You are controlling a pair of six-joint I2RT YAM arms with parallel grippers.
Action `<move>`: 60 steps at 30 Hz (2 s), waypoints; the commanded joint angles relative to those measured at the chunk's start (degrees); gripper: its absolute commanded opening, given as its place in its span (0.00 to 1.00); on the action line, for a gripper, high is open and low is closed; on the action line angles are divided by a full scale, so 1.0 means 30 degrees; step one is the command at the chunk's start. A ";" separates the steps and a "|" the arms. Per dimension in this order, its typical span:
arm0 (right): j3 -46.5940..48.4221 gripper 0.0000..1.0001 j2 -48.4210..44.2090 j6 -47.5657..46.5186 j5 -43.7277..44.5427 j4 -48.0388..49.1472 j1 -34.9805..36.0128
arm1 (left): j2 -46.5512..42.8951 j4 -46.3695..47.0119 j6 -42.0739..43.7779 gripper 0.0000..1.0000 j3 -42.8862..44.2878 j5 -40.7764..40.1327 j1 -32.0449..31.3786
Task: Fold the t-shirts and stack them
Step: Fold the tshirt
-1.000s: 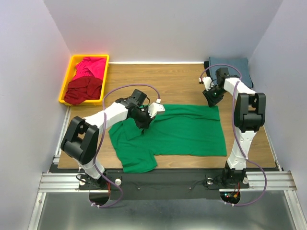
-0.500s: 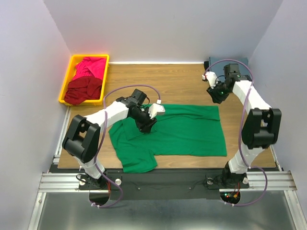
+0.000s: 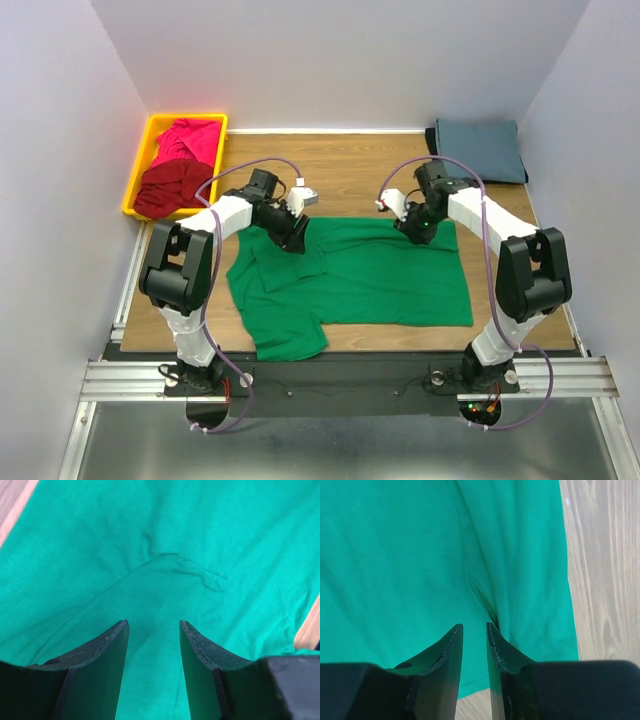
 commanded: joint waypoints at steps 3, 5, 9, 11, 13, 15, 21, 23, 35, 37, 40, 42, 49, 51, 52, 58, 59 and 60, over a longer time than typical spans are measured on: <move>-0.0205 0.30 0.0483 0.0385 0.0700 0.1350 0.1285 | 0.0520 0.0556 -0.0454 0.56 0.0724 0.0715 0.0064; -0.0322 0.30 0.0920 0.0414 0.0876 0.1526 0.1522 | 0.0784 0.0616 -0.0484 0.56 0.0723 0.0715 0.0122; -0.0264 0.31 0.1597 0.0356 0.1199 0.1906 0.1582 | 0.0902 0.0675 -0.0484 0.56 0.0694 0.0745 0.0210; -0.0293 0.31 0.1831 0.0239 0.1374 0.2081 0.1582 | 0.0932 0.0675 -0.0425 0.56 0.0607 0.0686 0.0239; -0.0323 0.32 0.2153 0.0122 0.1521 0.2199 0.1582 | 0.0961 0.0675 -0.0367 0.56 0.0577 0.0657 0.0298; -0.0381 0.32 0.2445 0.0034 0.1755 0.2316 0.1582 | 0.1048 0.0675 -0.0279 0.56 0.0519 0.0540 0.0327; -0.0586 0.27 0.2536 -0.0172 0.2020 0.2405 0.1582 | 0.1195 0.0704 -0.0162 0.56 0.0431 0.0276 0.0532; -0.0616 0.22 0.2360 -0.0172 0.2079 0.2464 0.1582 | 0.1283 0.0762 -0.0191 0.56 0.0402 0.0101 0.0591; -0.1230 0.01 -0.0275 -0.0552 0.2284 0.2172 0.1582 | 0.1635 0.0880 -0.0162 0.56 0.0343 -0.0368 0.0826; -0.1727 0.01 -0.0803 -0.0698 0.2284 0.1938 0.1582 | 0.1722 0.0880 -0.0162 0.56 0.0401 -0.0369 0.0855; -0.2401 0.00 -0.1097 -0.1167 0.2517 0.1878 0.1582 | 0.1723 0.0851 -0.0162 0.56 0.0401 -0.0427 0.0855; -0.2900 0.01 -0.0981 -0.1402 0.2606 0.1878 0.1582 | 0.1752 0.0850 -0.0162 0.56 0.0430 -0.0456 0.0855; -0.3369 0.10 -0.0423 -0.1548 0.3101 0.1878 0.1582 | 0.0642 0.0179 0.0014 0.56 0.0460 -0.0134 0.1117; -0.3457 0.24 -0.0802 -0.1462 0.3338 0.1849 0.1553 | 0.0349 -0.0142 0.0217 0.56 0.0576 -0.0105 0.1351; -0.3371 0.31 -0.1008 -0.1403 0.3309 0.1848 0.1523 | 0.0230 -0.0290 0.0248 0.56 0.0606 -0.0134 0.1440; -0.1238 0.40 -0.1773 0.0470 0.2725 0.1790 0.0824 | -0.0387 -0.0585 0.0658 0.56 0.0519 -0.0544 0.1967; -0.0796 0.39 -0.1511 0.1024 0.2636 0.1703 0.0530 | -0.0358 -0.0411 0.0630 0.56 0.0431 -0.0602 0.2026; -0.0386 0.38 -0.1189 0.1261 0.2490 0.1586 -0.0198 | -0.0328 -0.0322 0.0630 0.56 0.0402 -0.0632 0.2085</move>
